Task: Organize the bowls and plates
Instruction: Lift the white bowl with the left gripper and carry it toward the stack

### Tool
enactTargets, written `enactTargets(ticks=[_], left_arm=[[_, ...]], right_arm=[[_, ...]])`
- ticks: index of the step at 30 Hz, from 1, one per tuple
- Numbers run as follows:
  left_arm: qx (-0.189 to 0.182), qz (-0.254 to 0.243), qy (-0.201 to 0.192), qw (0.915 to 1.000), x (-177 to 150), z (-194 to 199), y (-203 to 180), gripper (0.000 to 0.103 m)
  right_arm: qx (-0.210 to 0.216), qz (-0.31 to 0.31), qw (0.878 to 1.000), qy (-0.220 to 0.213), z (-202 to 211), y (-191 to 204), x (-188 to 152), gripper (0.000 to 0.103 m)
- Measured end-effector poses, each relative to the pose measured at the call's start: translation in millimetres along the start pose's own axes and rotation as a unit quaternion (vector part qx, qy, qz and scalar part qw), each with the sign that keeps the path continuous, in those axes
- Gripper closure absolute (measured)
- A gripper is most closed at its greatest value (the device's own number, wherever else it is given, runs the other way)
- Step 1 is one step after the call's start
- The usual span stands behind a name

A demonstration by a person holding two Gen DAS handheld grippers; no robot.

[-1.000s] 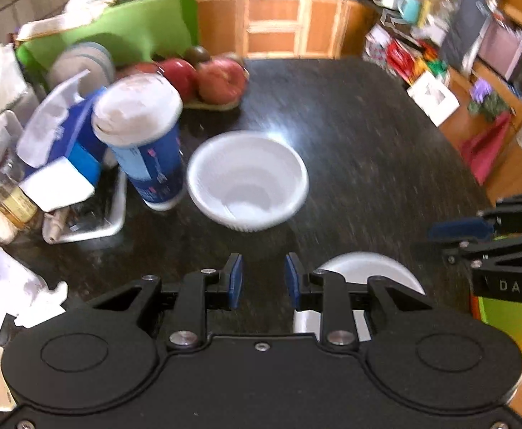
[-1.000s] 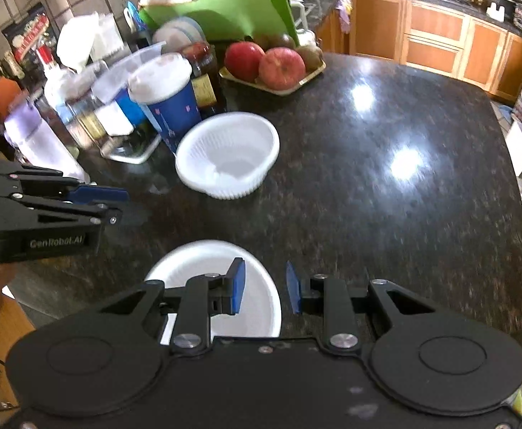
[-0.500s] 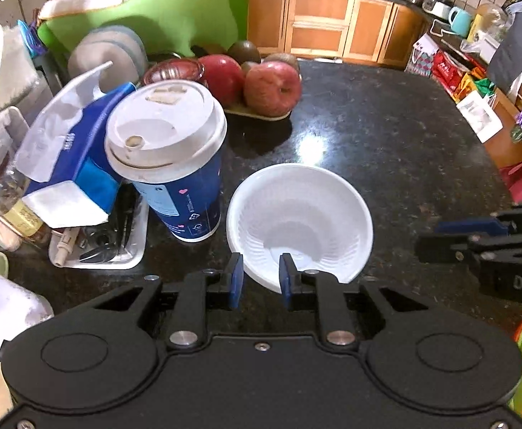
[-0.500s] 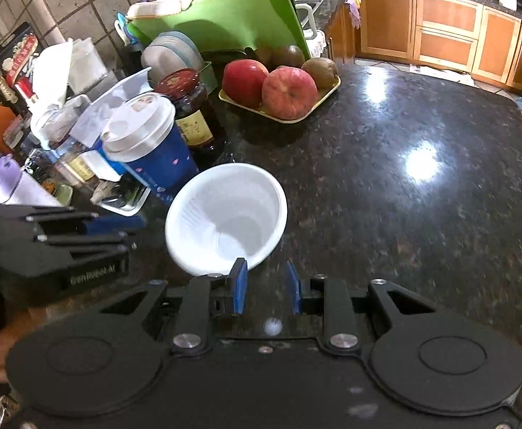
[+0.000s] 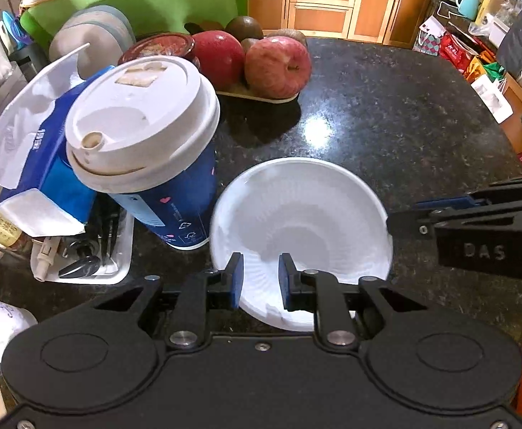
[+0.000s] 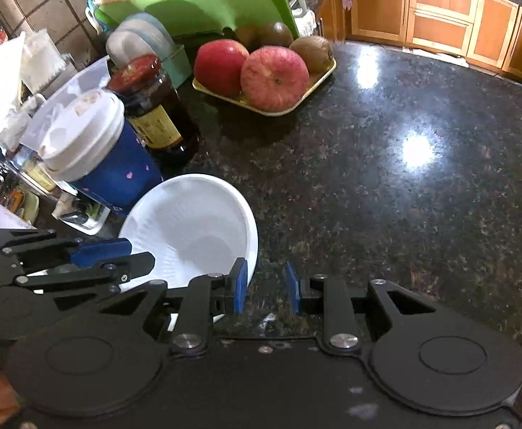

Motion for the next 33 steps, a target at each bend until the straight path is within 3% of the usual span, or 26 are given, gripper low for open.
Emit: enactTargets(ticks=[5, 13, 26, 29, 33], left_arm=[[-0.01, 0.001, -0.004, 0.9999, -2, 6, 1, 0.075], [0.005, 0.003, -0.031, 0.9995, 3, 24, 15, 0.075], [0.022, 0.012, -0.001, 0.9997, -8, 0, 20, 0.075], [0.017, 0.008, 0.012, 0.9997, -10, -9, 14, 0.075], [0.013, 0.007, 0.013, 0.9998, -12, -9, 10, 0.08]], right_arm=[[-0.002, 0.006, 1.0, -0.005, 1, 0, 1, 0.076], [0.012, 0.019, 1.0, -0.011, 7, 8, 1, 0.076], [0.013, 0.045, 0.999, 0.01, -14, 19, -7, 0.076], [0.013, 0.043, 0.999, 0.013, -15, 18, -10, 0.084], [0.005, 0.044, 0.999, 0.013, -7, 14, -15, 0.084]])
Point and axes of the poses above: each gripper's, at about its wrist camera, not at the fingertips, and z roughly against the way its jaws point, y to its left, x to its top, the point moved 10 cm from there along -z, roughly the way its jaws point, and after that the axes turned 13 degrees about -y, right-handed, at the moved point
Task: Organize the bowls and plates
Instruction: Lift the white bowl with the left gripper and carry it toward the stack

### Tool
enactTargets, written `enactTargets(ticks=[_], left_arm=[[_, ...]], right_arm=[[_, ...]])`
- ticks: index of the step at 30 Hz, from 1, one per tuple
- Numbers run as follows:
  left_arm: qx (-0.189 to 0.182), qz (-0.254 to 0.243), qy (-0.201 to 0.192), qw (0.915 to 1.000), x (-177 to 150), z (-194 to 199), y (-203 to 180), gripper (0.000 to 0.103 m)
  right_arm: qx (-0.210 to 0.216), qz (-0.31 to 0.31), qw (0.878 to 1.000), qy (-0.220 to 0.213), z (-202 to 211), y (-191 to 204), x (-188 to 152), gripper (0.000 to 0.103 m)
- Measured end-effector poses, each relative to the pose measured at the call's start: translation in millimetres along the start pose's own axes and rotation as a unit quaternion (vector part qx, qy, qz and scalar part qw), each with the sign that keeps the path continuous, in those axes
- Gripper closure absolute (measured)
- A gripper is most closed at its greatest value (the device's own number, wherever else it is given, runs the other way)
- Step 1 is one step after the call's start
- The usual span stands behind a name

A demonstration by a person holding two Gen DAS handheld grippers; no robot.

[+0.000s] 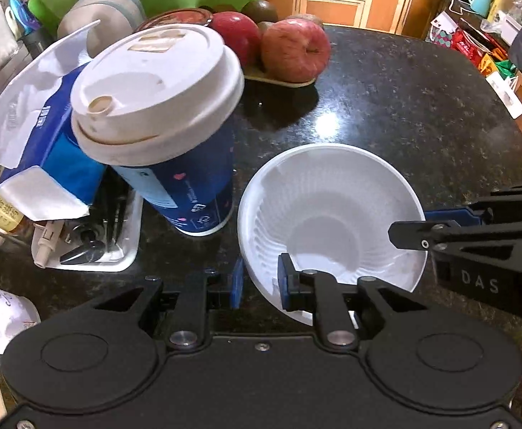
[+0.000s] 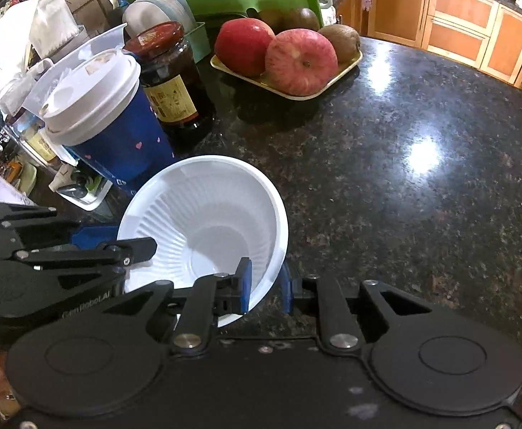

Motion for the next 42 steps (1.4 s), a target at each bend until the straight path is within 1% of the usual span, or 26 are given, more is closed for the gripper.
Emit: enactTargets(ticks=[4, 9, 14, 17, 21, 26, 32, 36, 42], left_arm=[[-0.016, -0.005, -0.003, 0.9999, -1, 10, -7, 0.08], [-0.023, -0.023, -0.018, 0.9993, 1, 30, -19, 0.08], [-0.033, -0.04, -0.036, 0.998, 5, 59, -31, 0.08], [-0.038, -0.054, -0.051, 0.9965, 5, 83, -39, 0.08], [-0.045, -0.073, -0.067, 0.994, 0, 110, -49, 0.08], [-0.053, -0.089, -0.071, 0.9921, -15, 130, -57, 0.08], [-0.064, -0.109, -0.063, 0.9901, -41, 140, -66, 0.08], [-0.063, -0.124, -0.051, 0.9889, -60, 134, -71, 0.08], [-0.074, -0.124, -0.012, 0.9894, -83, 115, -73, 0.08]], right_arm=[[-0.001, -0.013, 1.0, 0.002, 13, -5, -8, 0.084], [-0.013, -0.019, 1.0, -0.017, 41, -7, -11, 0.084], [-0.029, -0.016, 0.998, -0.048, 86, -1, -12, 0.084], [-0.039, -0.008, 0.997, -0.069, 117, 5, -15, 0.083], [-0.051, 0.005, 0.995, -0.085, 151, 15, -26, 0.083], [-0.06, 0.009, 0.995, -0.076, 171, 21, -49, 0.082], [-0.065, 0.006, 0.996, -0.054, 176, 26, -84, 0.082], [-0.068, 0.008, 0.997, -0.033, 168, 27, -102, 0.082], [-0.077, 0.008, 0.997, 0.002, 154, 24, -123, 0.082]])
Point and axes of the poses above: each gripper's, at about its wrist camera, not at the fingertips, and z roughly against the way its jaws point, y to its left, x to its top, the point moved 10 cm from there along -z, roughly the way its jaws point, and after that the axes turned 13 degrees about -y, right-handed, at the moved point
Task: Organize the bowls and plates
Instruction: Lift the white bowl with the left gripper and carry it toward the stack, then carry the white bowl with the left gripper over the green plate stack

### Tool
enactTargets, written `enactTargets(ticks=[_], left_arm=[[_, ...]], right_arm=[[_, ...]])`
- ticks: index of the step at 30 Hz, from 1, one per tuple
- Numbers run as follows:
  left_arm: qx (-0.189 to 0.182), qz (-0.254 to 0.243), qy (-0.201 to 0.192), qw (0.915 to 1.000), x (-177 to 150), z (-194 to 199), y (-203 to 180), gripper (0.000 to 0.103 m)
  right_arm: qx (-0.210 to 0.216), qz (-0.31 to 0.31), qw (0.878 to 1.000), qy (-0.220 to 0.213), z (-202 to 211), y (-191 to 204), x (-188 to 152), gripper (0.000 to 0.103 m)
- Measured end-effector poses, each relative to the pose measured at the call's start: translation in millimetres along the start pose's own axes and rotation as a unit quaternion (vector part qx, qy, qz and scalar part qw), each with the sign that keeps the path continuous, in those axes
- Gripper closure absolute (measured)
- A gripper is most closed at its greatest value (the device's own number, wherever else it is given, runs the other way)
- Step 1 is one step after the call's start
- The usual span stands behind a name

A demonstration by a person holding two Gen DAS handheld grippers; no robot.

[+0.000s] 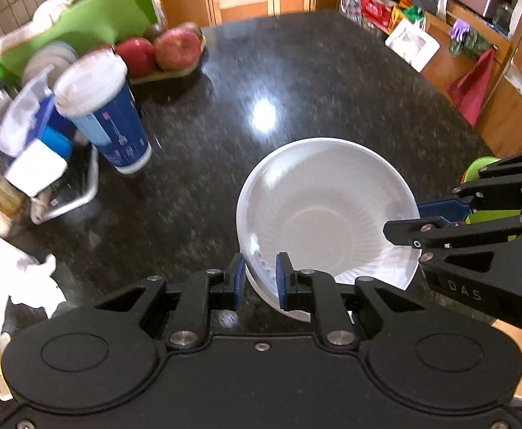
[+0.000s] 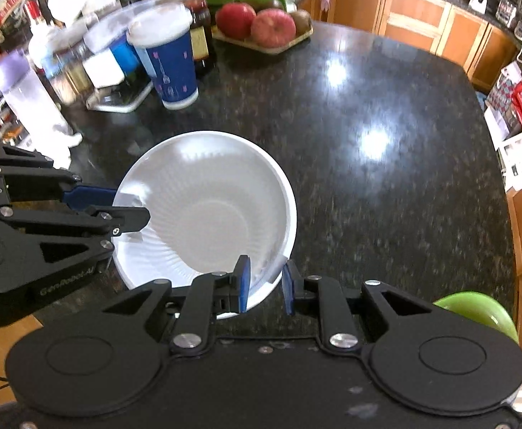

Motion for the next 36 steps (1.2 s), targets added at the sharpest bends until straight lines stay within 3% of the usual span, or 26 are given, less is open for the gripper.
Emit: enactTargets(ticks=[6, 20, 27, 36], left_arm=[[0.0, 0.007, 0.021, 0.9998, -13, -15, -1, 0.08], [-0.003, 0.003, 0.017, 0.9998, -14, -20, 0, 0.072], [-0.005, 0.009, 0.004, 0.9999, -15, -20, 5, 0.071], [-0.006, 0.017, -0.035, 0.9992, -16, -24, 11, 0.067]], right_arm=[[-0.002, -0.001, 1.0, 0.018, -13, 3, -10, 0.081], [0.012, -0.011, 1.0, 0.025, -17, 1, -10, 0.076], [0.022, -0.036, 0.999, 0.014, -15, -2, -11, 0.076], [0.021, -0.078, 0.996, -0.038, -16, -8, -20, 0.075]])
Point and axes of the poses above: each gripper's, at about its wrist camera, not at the fingertips, and z roughly against the way its jaws point, y to its left, x to its top, the point moved 10 cm from there along -z, roughly the way its jaws point, and after that the axes turned 13 degrees about -y, right-handed, at the moved point
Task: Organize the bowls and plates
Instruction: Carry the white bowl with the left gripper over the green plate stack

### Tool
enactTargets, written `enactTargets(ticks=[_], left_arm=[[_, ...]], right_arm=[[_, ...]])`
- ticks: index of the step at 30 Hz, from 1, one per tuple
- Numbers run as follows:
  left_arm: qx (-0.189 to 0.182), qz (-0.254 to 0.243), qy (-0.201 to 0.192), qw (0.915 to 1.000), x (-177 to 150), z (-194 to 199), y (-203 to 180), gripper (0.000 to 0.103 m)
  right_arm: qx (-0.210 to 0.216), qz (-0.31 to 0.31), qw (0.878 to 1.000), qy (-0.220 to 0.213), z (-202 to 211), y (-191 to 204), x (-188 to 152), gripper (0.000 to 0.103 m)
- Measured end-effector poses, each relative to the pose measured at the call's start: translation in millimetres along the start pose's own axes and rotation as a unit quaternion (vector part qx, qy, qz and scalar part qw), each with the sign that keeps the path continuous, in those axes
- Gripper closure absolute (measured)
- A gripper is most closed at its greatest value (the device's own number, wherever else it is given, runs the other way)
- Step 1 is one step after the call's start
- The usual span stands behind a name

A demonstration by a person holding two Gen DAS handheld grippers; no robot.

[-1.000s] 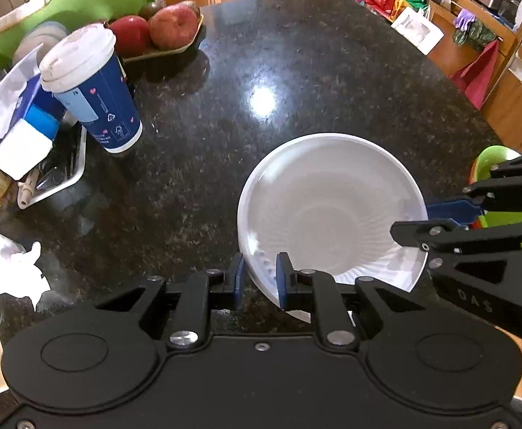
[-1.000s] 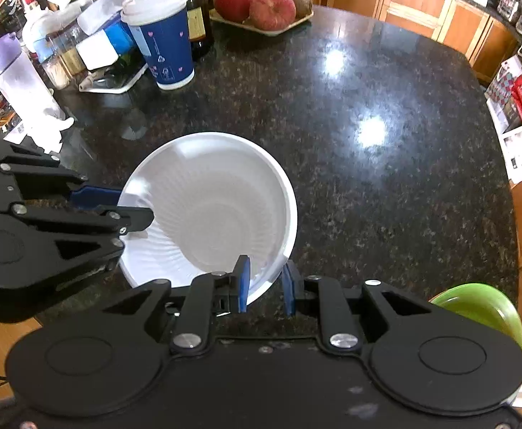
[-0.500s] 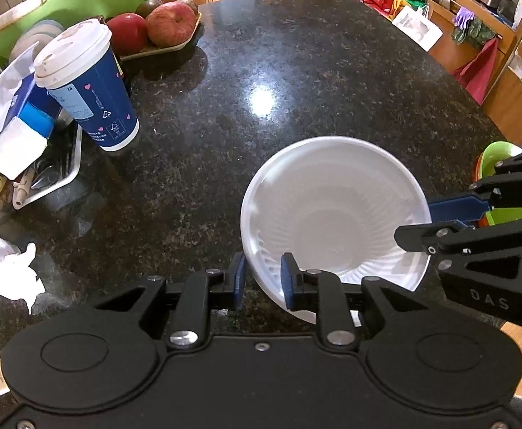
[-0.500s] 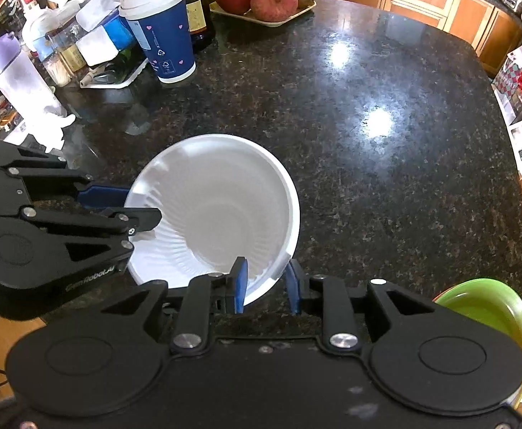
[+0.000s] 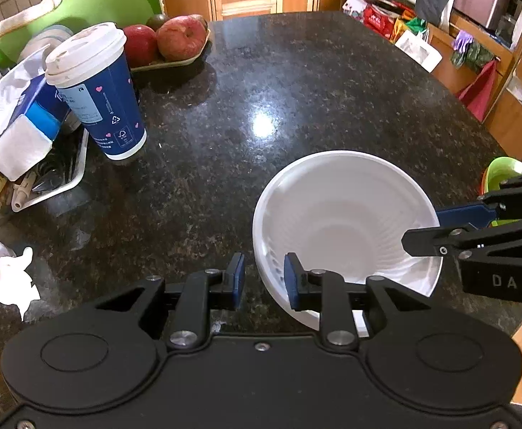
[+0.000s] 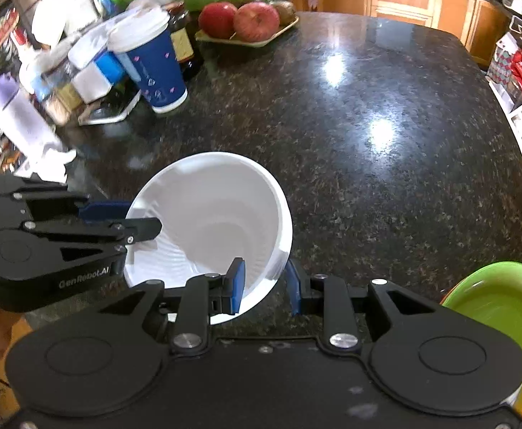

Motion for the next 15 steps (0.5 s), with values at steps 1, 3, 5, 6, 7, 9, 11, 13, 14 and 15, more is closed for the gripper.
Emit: enactTargets(ticks=[1, 3, 5, 6, 7, 9, 11, 13, 14, 15], left_arm=[[-0.001, 0.002, -0.005, 1.0, 0, -1, 1, 0.067], [0.0, 0.008, -0.016, 0.9998, 0, -2, 2, 0.067], [0.002, 0.013, -0.029, 0.9995, 0, -2, 3, 0.067], [0.004, 0.015, -0.038, 0.9992, 1, -2, 4, 0.067], [0.008, 0.017, -0.048, 0.9987, 2, -1, 5, 0.067], [0.013, 0.015, -0.065, 0.9977, 3, -1, 6, 0.067], [0.016, 0.015, -0.077, 0.9968, 4, -1, 5, 0.067], [0.02, 0.015, -0.088, 0.9958, 4, -1, 6, 0.067], [0.023, 0.014, -0.094, 0.9952, 5, -1, 6, 0.067], [0.026, 0.012, -0.099, 0.9947, 5, 0, 6, 0.067]], right_arm=[[0.001, -0.004, 1.0, -0.008, 0, 0, -1, 0.074], [-0.001, -0.012, 0.999, -0.029, 1, -1, -2, 0.074], [-0.006, -0.014, 0.999, -0.05, 3, 0, -4, 0.074], [-0.009, -0.013, 0.998, -0.064, 4, 0, -5, 0.074], [-0.013, -0.011, 0.997, -0.076, 4, 1, -6, 0.074], [-0.022, -0.007, 0.995, -0.097, 5, 2, -8, 0.074], [-0.03, 0.0, 0.993, -0.114, 5, 3, -10, 0.074], [-0.04, -0.001, 0.99, -0.133, 6, 4, -11, 0.074], [-0.043, -0.001, 0.989, -0.142, 7, 5, -11, 0.074], [-0.046, -0.001, 0.988, -0.148, 7, 6, -12, 0.074]])
Point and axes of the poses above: each gripper's, at about its wrist camera, not at the fingertips, and z roughly against the way its jaws point, y to its left, x to its top, the point moved 10 cm from there along -z, roughly the way its jaws point, and after that the axes turned 13 degrees about -y, right-handed, at the moved point
